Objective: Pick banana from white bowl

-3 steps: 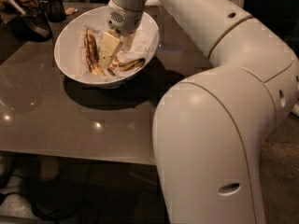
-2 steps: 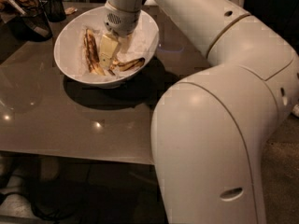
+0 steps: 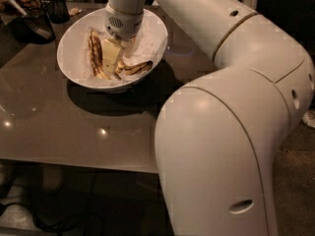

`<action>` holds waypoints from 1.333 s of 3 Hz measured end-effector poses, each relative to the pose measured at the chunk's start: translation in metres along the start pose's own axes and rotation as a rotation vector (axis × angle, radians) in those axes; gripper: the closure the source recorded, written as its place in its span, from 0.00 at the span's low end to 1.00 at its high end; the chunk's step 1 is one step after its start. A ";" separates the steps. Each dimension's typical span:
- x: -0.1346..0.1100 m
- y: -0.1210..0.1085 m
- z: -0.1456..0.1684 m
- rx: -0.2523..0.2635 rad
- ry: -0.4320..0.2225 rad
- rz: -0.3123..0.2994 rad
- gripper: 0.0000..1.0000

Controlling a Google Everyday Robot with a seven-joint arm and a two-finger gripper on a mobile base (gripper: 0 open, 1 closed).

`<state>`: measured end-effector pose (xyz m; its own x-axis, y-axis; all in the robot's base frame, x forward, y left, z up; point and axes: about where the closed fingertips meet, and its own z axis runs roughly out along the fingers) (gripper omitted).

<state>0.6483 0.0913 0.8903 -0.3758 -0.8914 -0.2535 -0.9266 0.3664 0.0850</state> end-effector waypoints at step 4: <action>-0.002 -0.017 0.015 0.025 0.048 0.062 0.39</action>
Offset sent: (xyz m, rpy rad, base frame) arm 0.0130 -0.0244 -0.0013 -0.0669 0.0368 -0.1017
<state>0.6654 0.0909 0.8747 -0.4331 -0.8783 -0.2024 -0.9011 0.4271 0.0748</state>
